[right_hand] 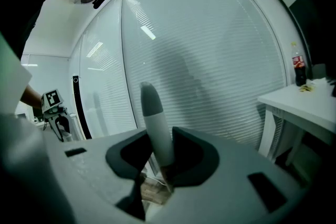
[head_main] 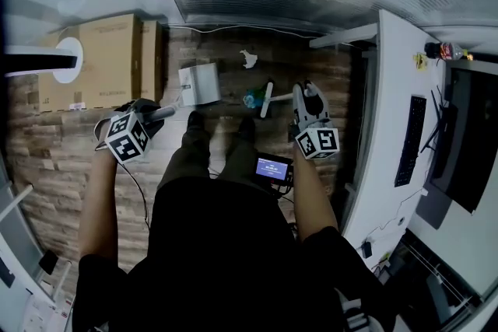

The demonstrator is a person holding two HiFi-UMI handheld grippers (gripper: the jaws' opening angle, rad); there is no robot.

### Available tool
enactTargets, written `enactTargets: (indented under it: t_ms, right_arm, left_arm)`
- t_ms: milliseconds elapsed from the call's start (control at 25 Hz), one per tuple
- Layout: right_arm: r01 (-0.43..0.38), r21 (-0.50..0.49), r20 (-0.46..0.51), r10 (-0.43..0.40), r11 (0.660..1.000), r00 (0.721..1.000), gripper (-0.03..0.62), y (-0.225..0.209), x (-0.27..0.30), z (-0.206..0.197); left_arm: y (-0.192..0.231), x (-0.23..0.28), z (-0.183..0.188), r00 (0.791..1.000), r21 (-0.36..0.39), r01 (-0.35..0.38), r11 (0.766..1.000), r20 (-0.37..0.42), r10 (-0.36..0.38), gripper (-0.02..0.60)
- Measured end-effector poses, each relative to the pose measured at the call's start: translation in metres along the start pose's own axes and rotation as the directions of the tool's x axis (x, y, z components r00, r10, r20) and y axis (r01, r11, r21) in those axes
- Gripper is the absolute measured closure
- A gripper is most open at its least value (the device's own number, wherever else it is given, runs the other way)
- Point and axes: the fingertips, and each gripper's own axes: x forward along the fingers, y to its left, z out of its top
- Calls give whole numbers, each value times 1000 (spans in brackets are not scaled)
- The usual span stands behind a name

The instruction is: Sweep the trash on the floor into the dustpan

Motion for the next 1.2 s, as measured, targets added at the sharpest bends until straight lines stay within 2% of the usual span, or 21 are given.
enactTargets:
  t_ms: [480, 720, 1000, 1200]
  right_arm:
    - [96, 100, 117, -108, 990, 987, 476, 62, 55, 10]
    - [105, 157, 195, -135, 982, 972, 476, 75, 78, 24]
    - [28, 223, 255, -86, 974, 963, 470, 109, 98, 36]
    - [-67, 270, 297, -17, 961, 955, 470, 117, 101, 40]
  left_arm:
    - [-3, -5, -8, 998, -23, 21, 999, 57, -20, 459]
    - [-5, -5, -9, 997, -23, 30, 999, 66, -28, 460]
    - [-7, -5, -7, 996, -34, 32, 999, 82, -29, 460]
    - [-6, -3, -5, 996, -55, 24, 998, 91, -19, 460]
